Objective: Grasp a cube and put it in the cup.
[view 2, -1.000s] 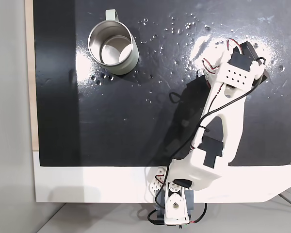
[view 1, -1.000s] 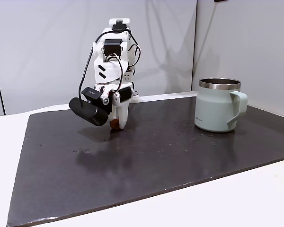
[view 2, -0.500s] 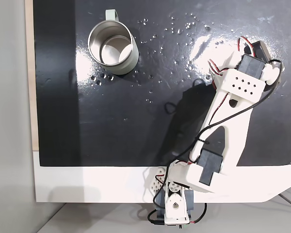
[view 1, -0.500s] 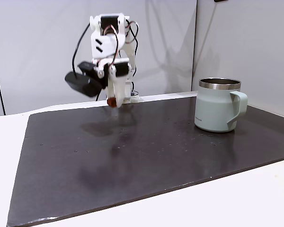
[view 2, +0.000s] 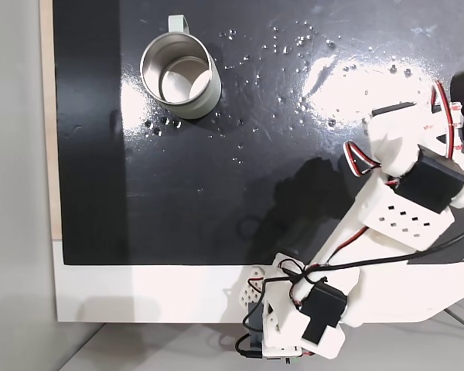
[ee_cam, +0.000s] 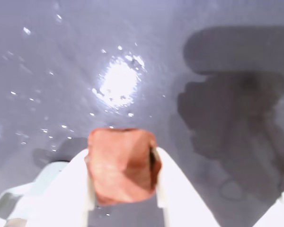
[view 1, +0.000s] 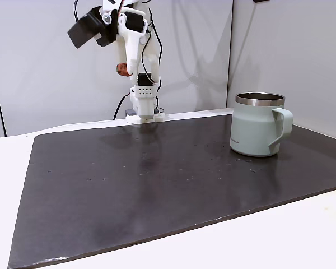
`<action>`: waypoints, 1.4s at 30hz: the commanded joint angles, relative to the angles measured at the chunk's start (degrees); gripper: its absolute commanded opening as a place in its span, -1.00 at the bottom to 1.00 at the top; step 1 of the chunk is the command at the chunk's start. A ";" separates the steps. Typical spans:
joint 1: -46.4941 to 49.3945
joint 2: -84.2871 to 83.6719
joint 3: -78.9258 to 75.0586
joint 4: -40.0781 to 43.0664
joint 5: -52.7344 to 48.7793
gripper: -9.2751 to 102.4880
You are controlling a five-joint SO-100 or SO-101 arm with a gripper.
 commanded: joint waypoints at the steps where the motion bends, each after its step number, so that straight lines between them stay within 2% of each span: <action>1: -0.35 0.62 -6.86 0.09 1.85 -0.83; 12: -14.06 -11.07 -28.48 0.09 14.15 -0.83; 28: -41.22 -26.46 -39.46 0.26 32.08 -0.83; 33: -44.91 -30.85 -42.89 -0.44 33.93 -0.83; 42: -45.53 -35.07 -45.53 -1.05 33.93 -0.83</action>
